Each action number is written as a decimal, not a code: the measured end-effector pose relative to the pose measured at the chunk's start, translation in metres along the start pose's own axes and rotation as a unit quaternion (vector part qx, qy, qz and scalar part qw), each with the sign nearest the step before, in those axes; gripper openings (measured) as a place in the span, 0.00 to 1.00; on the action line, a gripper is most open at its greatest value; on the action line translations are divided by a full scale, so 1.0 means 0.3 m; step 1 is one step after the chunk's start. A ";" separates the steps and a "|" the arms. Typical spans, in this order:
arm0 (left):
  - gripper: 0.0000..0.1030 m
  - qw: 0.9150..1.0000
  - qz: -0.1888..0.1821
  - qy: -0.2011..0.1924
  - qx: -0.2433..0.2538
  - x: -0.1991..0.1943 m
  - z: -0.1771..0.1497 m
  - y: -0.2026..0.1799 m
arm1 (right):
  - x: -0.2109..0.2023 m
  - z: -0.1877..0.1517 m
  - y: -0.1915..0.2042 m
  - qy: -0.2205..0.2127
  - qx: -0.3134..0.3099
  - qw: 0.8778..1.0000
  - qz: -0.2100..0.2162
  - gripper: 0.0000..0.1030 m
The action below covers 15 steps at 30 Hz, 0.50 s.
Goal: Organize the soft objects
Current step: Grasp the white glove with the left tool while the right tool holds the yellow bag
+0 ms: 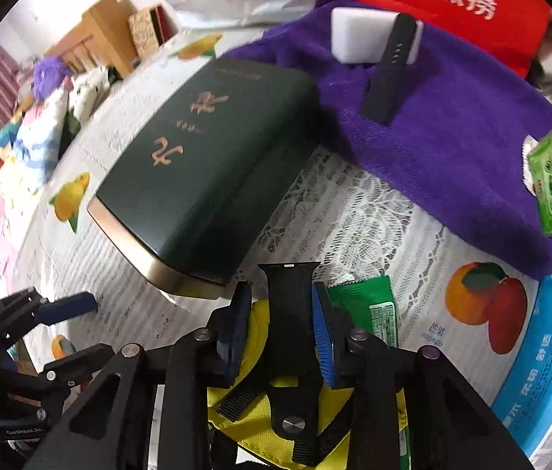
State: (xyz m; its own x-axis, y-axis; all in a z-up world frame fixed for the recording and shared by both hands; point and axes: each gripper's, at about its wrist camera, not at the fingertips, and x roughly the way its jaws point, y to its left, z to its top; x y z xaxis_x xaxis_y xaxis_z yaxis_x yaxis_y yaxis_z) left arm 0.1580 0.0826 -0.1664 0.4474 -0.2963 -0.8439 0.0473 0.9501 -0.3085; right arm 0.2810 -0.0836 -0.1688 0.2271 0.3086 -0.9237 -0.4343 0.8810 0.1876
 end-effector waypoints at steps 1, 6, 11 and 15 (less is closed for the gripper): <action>0.48 1.000 0.002 0.000 0.002 -0.002 -0.002 -0.002 | -0.021 -0.011 -0.012 -0.014 0.012 1.000 0.009 0.30; 0.48 1.000 -0.004 0.002 0.012 -0.005 -0.012 -0.018 | -0.136 -0.091 -0.083 -0.085 0.064 0.993 0.043 0.30; 0.48 0.999 -0.032 0.008 0.030 0.000 -0.039 -0.076 | -0.227 -0.208 -0.134 -0.116 0.095 0.987 0.048 0.30; 0.48 0.997 -0.047 0.009 0.052 0.001 -0.060 -0.144 | -0.265 -0.287 -0.153 -0.130 0.119 0.984 0.037 0.30</action>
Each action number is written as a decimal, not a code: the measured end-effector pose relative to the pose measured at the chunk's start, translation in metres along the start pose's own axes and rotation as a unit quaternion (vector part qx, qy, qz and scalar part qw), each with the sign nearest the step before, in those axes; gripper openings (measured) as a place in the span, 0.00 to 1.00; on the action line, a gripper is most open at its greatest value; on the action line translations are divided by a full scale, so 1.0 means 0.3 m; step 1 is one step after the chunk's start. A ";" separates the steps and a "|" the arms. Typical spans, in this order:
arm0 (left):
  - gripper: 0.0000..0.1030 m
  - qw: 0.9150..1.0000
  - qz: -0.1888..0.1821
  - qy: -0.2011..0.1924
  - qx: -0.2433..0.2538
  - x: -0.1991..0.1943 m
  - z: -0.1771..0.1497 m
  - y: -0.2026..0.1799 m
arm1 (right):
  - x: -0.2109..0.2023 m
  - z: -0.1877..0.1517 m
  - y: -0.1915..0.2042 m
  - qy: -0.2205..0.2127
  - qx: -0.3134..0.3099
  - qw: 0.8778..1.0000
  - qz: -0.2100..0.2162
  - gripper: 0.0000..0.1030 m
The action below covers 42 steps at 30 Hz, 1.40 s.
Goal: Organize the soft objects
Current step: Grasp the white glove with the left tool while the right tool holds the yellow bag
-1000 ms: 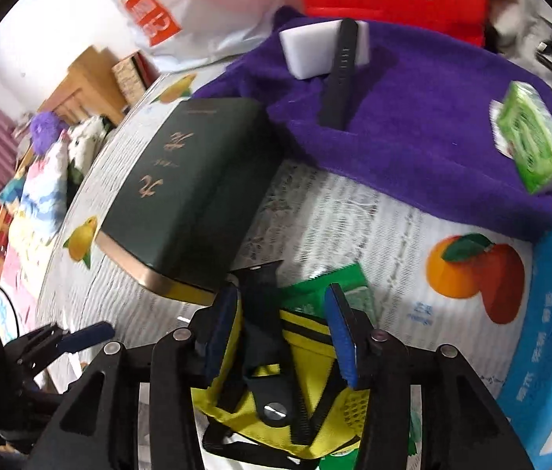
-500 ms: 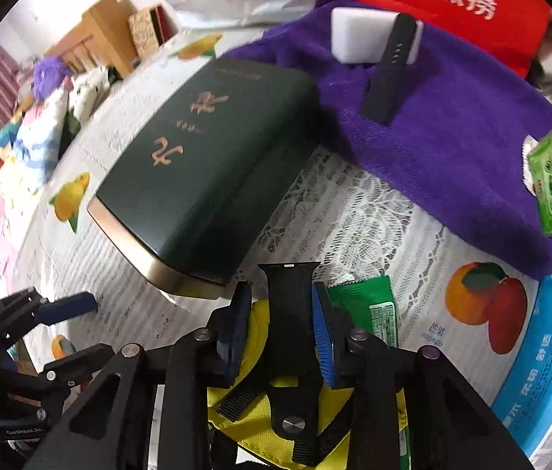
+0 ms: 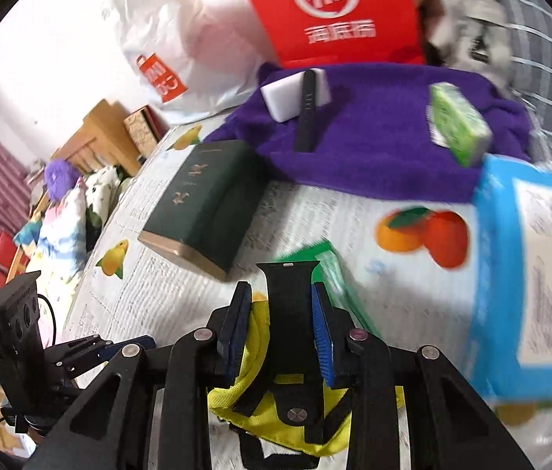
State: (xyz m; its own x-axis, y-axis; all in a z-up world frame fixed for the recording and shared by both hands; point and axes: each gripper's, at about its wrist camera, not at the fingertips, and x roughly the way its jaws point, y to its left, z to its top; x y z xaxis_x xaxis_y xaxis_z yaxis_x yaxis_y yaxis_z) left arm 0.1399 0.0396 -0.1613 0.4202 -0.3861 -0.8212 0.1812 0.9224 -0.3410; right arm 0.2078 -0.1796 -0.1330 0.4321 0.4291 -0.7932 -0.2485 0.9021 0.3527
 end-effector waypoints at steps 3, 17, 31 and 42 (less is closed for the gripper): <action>0.50 1.000 0.000 -0.002 0.021 0.002 -0.004 -0.060 | -0.042 -0.045 -0.024 -0.008 0.011 1.000 -0.022 0.30; 0.28 0.996 0.045 -0.010 0.078 0.140 0.018 -0.231 | -0.122 -0.253 -0.142 0.017 0.035 0.998 -0.039 0.33; 0.20 0.997 0.063 -0.039 0.030 -0.018 -0.003 -0.125 | -0.008 -0.254 -0.072 0.084 -0.033 0.994 -0.067 0.33; 0.18 0.997 0.030 -0.066 0.010 -0.116 -0.006 -0.081 | -0.115 -0.221 -0.085 0.000 -0.015 0.999 -0.043 0.28</action>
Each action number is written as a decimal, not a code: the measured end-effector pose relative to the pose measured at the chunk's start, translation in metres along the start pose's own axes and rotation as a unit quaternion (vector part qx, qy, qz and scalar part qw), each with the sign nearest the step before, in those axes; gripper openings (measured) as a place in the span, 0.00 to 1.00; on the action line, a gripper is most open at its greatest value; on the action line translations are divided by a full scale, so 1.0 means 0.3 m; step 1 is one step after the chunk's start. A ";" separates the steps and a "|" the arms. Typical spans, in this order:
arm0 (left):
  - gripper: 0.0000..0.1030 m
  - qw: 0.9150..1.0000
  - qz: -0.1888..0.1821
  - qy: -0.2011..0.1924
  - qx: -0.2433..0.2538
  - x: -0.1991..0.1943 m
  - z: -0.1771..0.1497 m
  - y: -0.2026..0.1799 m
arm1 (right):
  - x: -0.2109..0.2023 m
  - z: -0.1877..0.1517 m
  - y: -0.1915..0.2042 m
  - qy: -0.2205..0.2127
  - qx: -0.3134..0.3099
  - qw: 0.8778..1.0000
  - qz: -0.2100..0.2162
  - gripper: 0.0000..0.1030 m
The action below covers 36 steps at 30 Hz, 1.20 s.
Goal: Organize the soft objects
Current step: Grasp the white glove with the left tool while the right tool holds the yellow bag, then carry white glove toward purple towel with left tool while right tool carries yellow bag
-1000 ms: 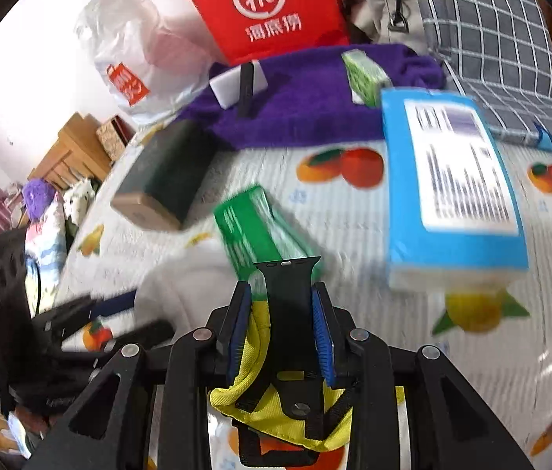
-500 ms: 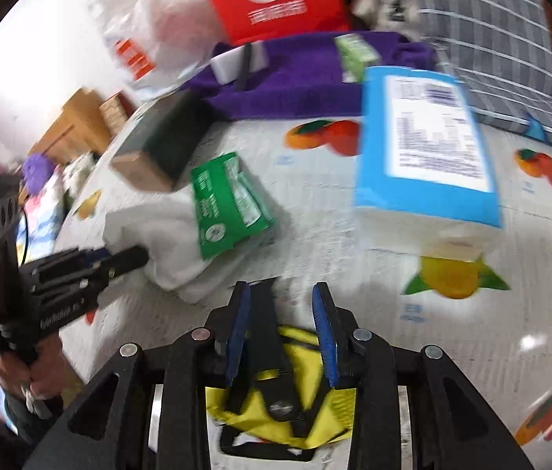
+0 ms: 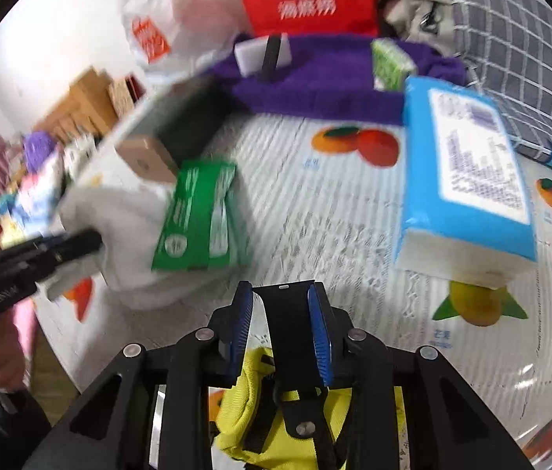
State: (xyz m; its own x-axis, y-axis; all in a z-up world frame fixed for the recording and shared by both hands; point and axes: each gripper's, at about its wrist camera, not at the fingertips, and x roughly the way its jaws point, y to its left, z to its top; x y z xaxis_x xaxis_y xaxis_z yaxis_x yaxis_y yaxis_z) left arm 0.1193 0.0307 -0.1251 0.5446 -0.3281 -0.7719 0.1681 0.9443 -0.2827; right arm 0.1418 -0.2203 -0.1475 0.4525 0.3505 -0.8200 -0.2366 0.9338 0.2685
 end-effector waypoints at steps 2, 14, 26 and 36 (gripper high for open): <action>0.18 1.000 -0.004 -0.005 -0.006 -0.018 0.004 0.008 | -0.041 0.009 -0.020 -0.019 0.015 1.000 0.002 0.28; 0.17 0.999 -0.020 -0.043 -0.012 -0.152 0.050 -0.012 | -0.242 0.003 -0.092 -0.090 0.061 0.994 -0.003 0.28; 0.17 0.997 -0.033 -0.063 -0.014 -0.254 0.098 -0.047 | -0.367 0.019 -0.092 -0.114 0.056 0.992 -0.020 0.28; 0.17 0.997 -0.022 -0.074 -0.011 -0.292 0.151 -0.078 | -0.428 0.074 -0.094 -0.130 0.052 0.990 -0.024 0.28</action>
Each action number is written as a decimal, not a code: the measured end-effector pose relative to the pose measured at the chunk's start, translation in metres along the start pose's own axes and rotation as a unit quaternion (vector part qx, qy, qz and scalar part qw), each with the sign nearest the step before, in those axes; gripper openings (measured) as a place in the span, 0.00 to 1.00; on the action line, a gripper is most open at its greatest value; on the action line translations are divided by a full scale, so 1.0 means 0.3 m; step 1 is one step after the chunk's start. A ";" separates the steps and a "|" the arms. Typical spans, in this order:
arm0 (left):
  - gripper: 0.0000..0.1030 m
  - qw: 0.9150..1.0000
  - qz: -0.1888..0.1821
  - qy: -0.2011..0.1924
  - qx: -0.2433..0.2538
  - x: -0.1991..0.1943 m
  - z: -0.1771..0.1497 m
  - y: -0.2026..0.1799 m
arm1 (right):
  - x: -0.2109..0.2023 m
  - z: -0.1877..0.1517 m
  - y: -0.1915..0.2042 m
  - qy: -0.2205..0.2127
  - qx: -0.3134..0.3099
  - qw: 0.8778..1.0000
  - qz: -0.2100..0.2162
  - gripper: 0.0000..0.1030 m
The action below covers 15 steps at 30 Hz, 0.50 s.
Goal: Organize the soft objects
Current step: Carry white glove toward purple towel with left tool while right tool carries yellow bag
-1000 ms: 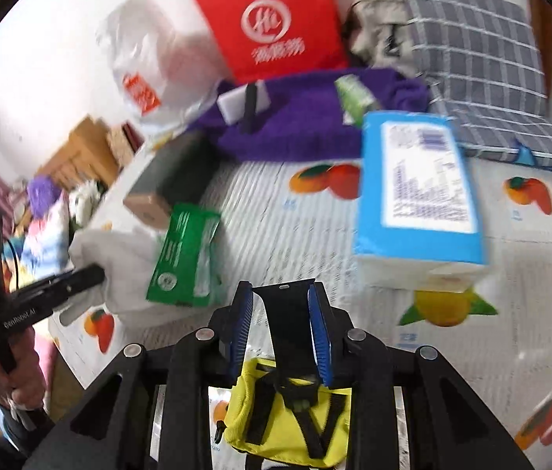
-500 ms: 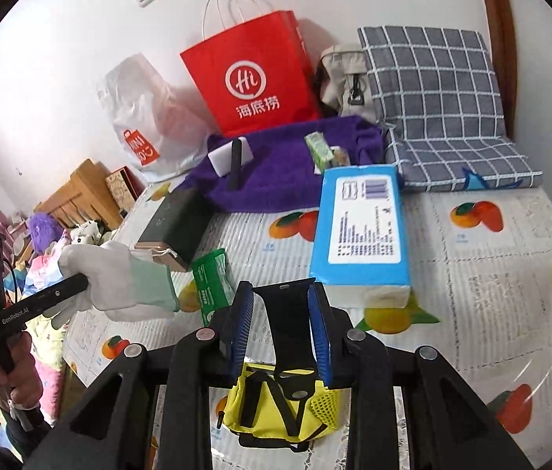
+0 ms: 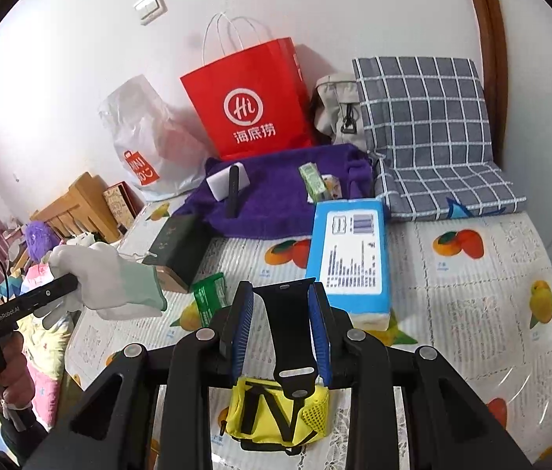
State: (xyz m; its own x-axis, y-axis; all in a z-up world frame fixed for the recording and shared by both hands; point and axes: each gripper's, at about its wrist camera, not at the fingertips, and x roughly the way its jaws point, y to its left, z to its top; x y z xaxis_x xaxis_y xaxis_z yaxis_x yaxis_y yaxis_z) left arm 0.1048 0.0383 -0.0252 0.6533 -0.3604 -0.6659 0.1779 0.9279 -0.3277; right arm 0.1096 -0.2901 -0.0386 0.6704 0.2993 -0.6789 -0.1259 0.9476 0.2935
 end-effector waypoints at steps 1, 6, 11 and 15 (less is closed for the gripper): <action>0.17 1.000 0.000 -0.001 0.000 -0.001 0.007 -0.003 | -0.002 0.008 0.001 -0.001 -0.002 1.000 0.001 0.28; 0.17 1.000 -0.001 -0.007 0.002 0.000 0.045 -0.020 | -0.010 0.048 0.018 -0.005 -0.011 1.000 0.002 0.28; 0.17 1.000 -0.002 -0.013 0.009 -0.002 0.079 -0.040 | -0.010 0.086 0.023 -0.012 -0.014 1.000 0.009 0.28; 0.17 1.000 0.000 -0.015 0.011 0.005 0.105 -0.048 | -0.001 0.116 0.016 -0.014 -0.010 1.000 0.011 0.28</action>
State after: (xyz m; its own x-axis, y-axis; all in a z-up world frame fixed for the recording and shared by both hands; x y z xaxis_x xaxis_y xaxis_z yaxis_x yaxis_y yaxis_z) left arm 0.1263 0.0275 -0.0004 0.6753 -0.3577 -0.6450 0.1942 0.9299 -0.3124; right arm 0.1343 -0.2897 -0.0134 0.6871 0.3180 -0.6533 -0.1561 0.9427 0.2948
